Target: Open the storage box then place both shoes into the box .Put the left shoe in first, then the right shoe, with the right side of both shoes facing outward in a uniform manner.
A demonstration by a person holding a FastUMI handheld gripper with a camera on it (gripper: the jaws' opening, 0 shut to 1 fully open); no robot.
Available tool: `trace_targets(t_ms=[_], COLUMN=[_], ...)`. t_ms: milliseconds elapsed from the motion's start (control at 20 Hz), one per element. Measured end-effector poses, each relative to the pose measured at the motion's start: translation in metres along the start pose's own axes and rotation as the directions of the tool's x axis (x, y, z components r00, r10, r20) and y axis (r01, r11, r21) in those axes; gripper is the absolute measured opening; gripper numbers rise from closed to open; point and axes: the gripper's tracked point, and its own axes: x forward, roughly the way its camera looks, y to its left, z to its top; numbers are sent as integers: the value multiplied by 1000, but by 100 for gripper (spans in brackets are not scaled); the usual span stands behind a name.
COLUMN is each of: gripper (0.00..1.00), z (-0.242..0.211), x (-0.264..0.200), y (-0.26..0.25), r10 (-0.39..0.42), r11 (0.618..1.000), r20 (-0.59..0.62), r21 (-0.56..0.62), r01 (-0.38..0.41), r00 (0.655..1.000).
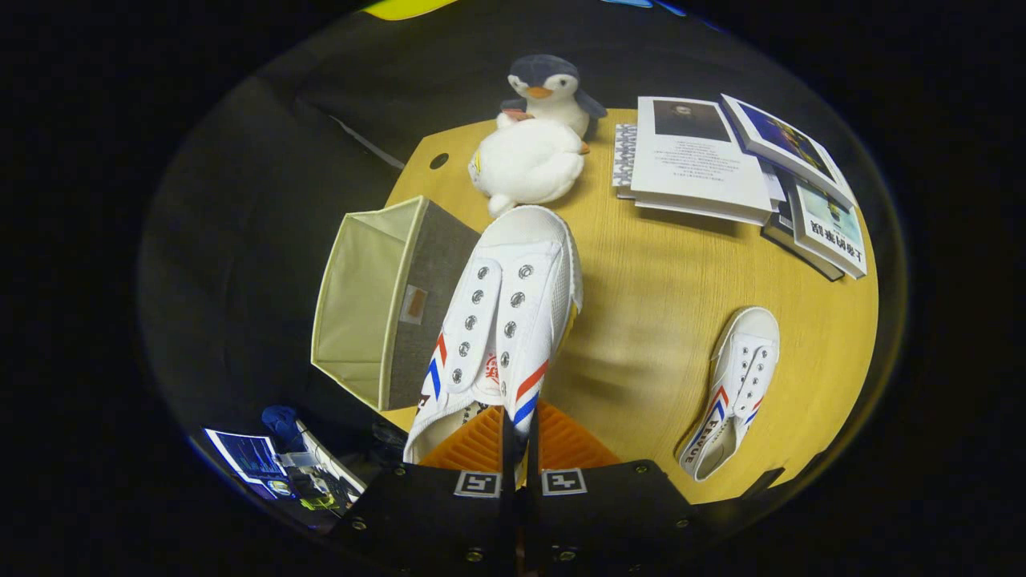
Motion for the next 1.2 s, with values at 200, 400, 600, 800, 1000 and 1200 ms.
trace_targets(t_ms=[200,400,600,800,1000,1200], gripper=[4,4,4,4,4,4], z=[16,36,51,60,58,57], x=[-19,-28,-24,0,38,80], y=[25,55,95,138,166,175], r10=[9,21,57,75,51,-14], r11=[999,995,985,970,953,936], r20=[32,60,45,16,-43,-85], r21=[-43,-99,-166,-234,-297,-353], r01=[-7,-15,-49,-69,-61,-17], r00=[999,998,997,997,998,996])
